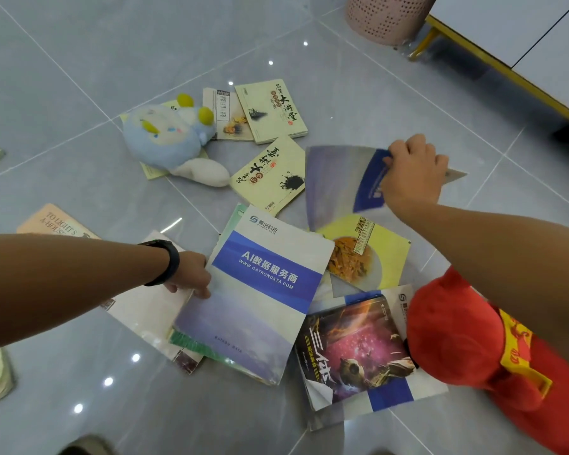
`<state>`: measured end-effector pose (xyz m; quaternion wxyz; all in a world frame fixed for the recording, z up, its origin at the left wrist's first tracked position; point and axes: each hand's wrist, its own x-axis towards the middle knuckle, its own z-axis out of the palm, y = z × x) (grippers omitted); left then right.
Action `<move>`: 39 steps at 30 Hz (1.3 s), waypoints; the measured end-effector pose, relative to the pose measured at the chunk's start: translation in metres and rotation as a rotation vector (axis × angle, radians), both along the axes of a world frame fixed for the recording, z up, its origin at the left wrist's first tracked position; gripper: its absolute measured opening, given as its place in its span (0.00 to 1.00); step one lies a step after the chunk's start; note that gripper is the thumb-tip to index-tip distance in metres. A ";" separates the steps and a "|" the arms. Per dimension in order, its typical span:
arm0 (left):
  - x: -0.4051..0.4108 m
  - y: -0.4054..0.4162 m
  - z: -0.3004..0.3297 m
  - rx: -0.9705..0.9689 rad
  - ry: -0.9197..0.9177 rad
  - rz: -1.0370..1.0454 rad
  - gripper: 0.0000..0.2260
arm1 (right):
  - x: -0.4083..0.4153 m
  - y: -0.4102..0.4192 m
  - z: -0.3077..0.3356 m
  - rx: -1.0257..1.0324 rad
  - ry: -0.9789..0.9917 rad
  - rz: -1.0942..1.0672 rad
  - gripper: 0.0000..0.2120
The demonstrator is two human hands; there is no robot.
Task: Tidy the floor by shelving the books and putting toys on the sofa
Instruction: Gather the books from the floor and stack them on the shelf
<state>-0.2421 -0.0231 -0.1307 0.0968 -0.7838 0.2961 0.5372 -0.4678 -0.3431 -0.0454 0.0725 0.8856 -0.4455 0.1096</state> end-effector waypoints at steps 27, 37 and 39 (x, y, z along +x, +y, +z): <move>-0.015 0.007 0.004 -0.441 -0.120 0.151 0.23 | 0.015 0.154 -0.065 0.830 0.485 0.527 0.29; -0.005 -0.042 0.052 -0.662 0.231 0.625 0.11 | -0.001 0.116 -0.068 0.800 0.402 0.445 0.26; -0.003 -0.055 0.066 -0.727 0.257 0.675 0.12 | 0.005 0.108 -0.065 0.879 0.161 0.315 0.19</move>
